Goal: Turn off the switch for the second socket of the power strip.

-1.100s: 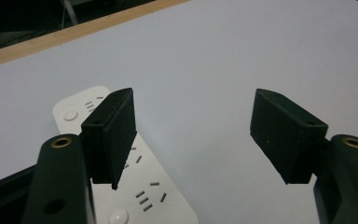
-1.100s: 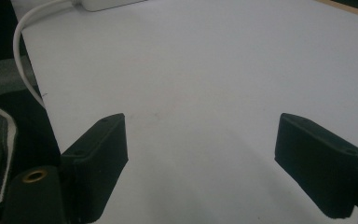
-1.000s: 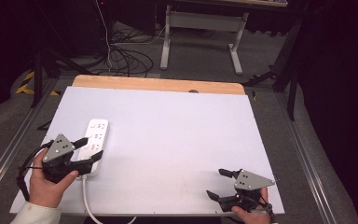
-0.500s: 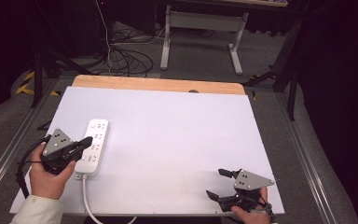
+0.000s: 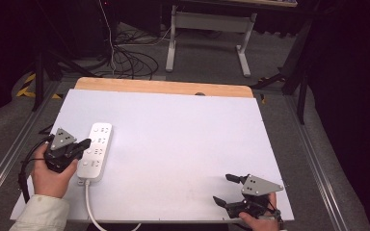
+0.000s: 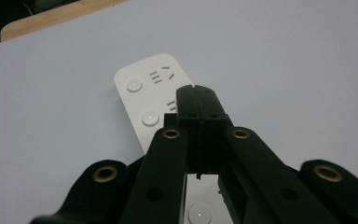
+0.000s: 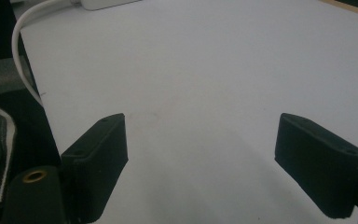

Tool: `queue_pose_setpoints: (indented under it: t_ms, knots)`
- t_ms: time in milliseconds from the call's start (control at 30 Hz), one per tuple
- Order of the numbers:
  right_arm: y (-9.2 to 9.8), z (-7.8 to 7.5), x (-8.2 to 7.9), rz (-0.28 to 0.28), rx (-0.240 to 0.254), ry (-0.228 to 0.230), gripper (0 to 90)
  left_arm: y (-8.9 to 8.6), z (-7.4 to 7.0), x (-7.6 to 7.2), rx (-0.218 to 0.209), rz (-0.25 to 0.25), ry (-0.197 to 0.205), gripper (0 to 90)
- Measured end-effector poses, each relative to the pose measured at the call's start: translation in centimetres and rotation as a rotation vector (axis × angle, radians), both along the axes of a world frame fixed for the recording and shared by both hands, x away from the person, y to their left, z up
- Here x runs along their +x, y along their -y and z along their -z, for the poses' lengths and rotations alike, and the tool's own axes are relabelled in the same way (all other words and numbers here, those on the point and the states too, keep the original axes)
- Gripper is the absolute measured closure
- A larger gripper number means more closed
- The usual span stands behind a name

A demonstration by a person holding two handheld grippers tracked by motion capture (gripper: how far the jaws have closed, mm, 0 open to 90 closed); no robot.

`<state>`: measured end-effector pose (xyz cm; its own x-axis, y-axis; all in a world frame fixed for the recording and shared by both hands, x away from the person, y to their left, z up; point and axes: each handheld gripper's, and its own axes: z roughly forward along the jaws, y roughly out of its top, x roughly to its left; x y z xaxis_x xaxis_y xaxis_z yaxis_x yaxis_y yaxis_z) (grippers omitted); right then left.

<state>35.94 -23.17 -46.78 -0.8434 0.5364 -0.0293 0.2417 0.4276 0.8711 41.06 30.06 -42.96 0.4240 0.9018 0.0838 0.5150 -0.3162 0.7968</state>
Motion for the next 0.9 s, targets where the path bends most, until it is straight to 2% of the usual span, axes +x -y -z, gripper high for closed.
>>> queue_pose_setpoints:
  t_ms: [400, 433, 567, 900]
  knots:
    - [0.0, 0.0, 0.0, -0.002, -0.001, -0.001, 17.7, -0.3, 1.0, 1.3, 0.018, -0.023, -0.091, 90.0]
    - [0.0, 0.0, 0.0, -0.002, 0.001, -0.002, 17.7, -0.2, 1.1, 1.4, 0.021, -0.020, -0.110, 90.0]
    - [0.0, 0.0, 0.0, -0.003, 0.002, -0.002, 17.7, -0.1, 1.4, 1.7, 0.050, -0.023, -0.128, 90.0]
    - [0.0, 0.1, 0.0, -0.006, 0.000, -0.003, 17.7, -0.1, 2.2, 2.2, 0.071, -0.043, -0.174, 90.0]
